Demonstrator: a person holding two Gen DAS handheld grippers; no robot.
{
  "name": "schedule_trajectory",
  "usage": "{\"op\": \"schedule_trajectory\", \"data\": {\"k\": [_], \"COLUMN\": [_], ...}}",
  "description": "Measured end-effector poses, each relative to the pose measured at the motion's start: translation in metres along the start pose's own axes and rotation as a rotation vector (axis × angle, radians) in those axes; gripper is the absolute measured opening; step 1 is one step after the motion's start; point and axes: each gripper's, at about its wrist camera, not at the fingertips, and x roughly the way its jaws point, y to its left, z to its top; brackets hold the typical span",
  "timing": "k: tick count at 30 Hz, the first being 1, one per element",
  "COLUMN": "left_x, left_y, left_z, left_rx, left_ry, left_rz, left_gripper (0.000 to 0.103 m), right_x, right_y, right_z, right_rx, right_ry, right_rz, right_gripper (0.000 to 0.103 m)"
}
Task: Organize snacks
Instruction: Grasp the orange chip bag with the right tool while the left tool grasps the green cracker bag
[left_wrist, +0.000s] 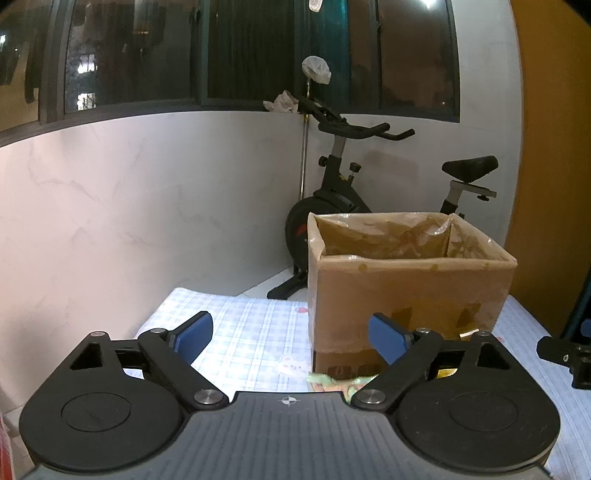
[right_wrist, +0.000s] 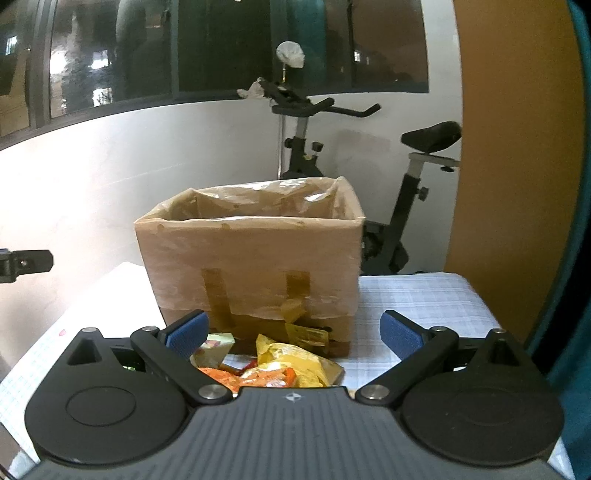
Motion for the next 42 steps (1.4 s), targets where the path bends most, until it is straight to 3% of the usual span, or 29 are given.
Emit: {"op": "schedule_trajectory", "data": {"k": [4, 10, 22, 33, 38, 40, 42], "left_x": [0.007, 0.026, 0.061, 0.071, 0.076, 0.076, 0.077], "left_y": [-0.002, -0.003, -0.001, 0.001, 0.000, 0.000, 0.000], "left_z": [0.009, 0.002, -0.035, -0.052, -0.058, -0.059, -0.060], "left_rx": [0.023, 0.015, -0.025, -0.038, -0.032, -0.035, -0.035], "left_ry": [-0.043, 0.006, 0.143, 0.193, 0.211, 0.216, 0.218], "left_rz": [0.004, -0.022, -0.064, -0.072, -0.074, -0.080, -0.082], "left_gripper": [0.092, 0.092, 0.092, 0.092, 0.092, 0.092, 0.092], "right_x": [0.010, 0.027, 0.066, 0.096, 0.111, 0.116, 0.114], "right_y": [-0.004, -0.008, 0.007, 0.019, 0.014, 0.012, 0.012], "right_z": [0.012, 0.007, -0.041, -0.072, -0.078, -0.080, -0.079], "right_rx": [0.023, -0.006, -0.026, -0.074, -0.008, 0.015, 0.011], "right_ry": [-0.021, -0.051, 0.156, 0.301, 0.389, 0.416, 0.401], "right_rz": [0.020, 0.058, 0.144, 0.183, 0.214, 0.225, 0.250], "right_gripper": [0.102, 0.103, 0.103, 0.103, 0.103, 0.100, 0.085]}}
